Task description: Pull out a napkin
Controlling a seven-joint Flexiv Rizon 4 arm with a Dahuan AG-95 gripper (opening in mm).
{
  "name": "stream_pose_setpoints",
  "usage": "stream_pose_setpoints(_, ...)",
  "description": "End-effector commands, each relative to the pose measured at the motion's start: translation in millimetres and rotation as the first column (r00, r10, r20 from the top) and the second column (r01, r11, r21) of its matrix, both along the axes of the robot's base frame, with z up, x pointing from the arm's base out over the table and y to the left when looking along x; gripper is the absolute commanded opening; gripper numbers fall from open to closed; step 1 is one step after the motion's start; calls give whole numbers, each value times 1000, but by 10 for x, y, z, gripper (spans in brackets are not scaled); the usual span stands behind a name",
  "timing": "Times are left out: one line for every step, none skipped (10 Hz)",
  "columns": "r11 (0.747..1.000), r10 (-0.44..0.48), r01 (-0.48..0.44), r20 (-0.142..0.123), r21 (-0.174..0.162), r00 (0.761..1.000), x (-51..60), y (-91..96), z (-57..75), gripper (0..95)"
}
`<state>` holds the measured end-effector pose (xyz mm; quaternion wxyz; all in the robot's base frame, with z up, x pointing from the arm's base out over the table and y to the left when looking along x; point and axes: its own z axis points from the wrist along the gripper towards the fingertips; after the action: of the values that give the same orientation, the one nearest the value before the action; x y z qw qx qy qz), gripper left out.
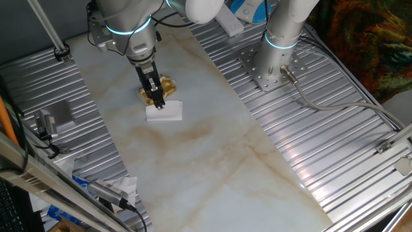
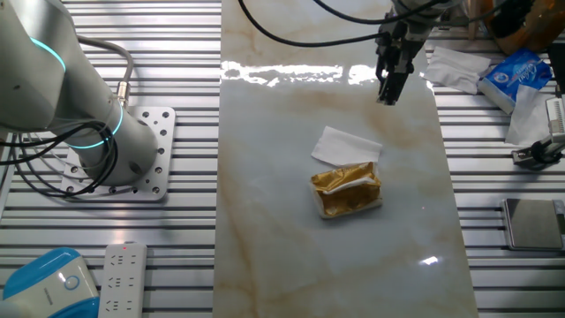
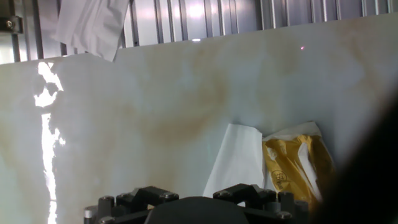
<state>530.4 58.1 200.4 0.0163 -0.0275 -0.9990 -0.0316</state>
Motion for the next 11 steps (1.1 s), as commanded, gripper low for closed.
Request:
stream_pose_setpoints(1000, 1, -1, -4, 0, 1000, 7, 4, -1, 760)
stream_pose_setpoints(1000, -4, 4, -6, -1, 1000, 7, 4, -1, 760)
stream_pose_setpoints(1000, -5, 5, -7, -2, 1000, 7, 4, -1, 760)
stream_pose_setpoints(1000, -8, 8, -6, -3, 1000, 7, 2, -2, 760)
stream_pose_setpoints(1000, -9, 9, -6, -2, 1000, 7, 2, -3, 760)
stream_pose_setpoints(1000, -10, 10, -6, -2, 1000, 6, 1, -4, 760)
stream_pose_setpoints(1000, -10, 10, -5, -2, 1000, 6, 0, -4, 760)
stream_pose_setpoints(1000, -13, 13, -6, -2, 1000, 6, -1, -6, 760)
stream_pose_setpoints(1000, -17, 17, -6, -3, 1000, 5, -3, -8, 760)
stream_pose_setpoints(1000, -19, 19, -6, -3, 1000, 3, -5, -9, 760)
stream_pose_setpoints(1000, -20, 20, -7, -3, 1000, 1, -9, -13, 760)
